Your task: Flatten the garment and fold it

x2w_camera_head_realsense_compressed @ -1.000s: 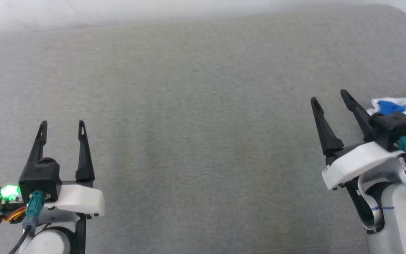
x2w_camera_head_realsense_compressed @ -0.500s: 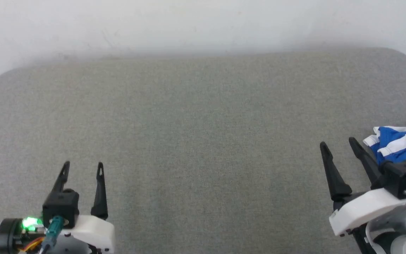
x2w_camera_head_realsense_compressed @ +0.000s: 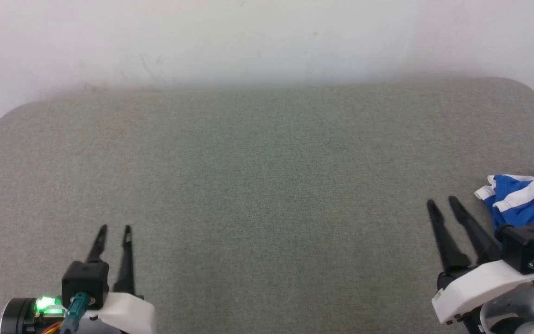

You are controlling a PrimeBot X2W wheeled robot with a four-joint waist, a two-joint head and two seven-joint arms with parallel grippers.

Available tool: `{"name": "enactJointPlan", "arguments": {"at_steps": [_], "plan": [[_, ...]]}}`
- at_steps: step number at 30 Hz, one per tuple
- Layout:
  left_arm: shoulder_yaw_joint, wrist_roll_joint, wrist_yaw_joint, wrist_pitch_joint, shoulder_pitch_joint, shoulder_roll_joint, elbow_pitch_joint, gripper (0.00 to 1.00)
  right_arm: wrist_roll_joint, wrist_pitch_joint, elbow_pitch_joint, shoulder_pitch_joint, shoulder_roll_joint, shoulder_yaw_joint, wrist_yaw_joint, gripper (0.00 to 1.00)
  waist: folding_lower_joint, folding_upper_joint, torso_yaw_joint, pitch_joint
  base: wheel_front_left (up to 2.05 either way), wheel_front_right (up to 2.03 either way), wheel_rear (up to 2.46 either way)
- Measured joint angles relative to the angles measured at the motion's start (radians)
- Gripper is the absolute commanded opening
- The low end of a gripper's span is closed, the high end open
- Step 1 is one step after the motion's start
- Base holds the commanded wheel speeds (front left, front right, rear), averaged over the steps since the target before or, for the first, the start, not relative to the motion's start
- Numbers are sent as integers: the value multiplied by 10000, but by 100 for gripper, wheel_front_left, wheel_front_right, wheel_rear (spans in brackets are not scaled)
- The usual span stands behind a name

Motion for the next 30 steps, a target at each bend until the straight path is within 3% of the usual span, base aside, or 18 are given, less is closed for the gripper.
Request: {"name": "enactJointPlan", "arguments": {"at_steps": [4, 30], "plan": [[23, 6, -27, 0, 0, -21, 6, 0, -2, -4, 19, 0, -2, 2, 0, 0, 0, 0, 2, -3, 0, 0, 0], [963, 742, -1237, 0, -4, -1170, 477, 0, -290, -291, 468, -49, -2, 4, 0, 0, 0, 0, 35, -25, 0, 0, 0]]}}
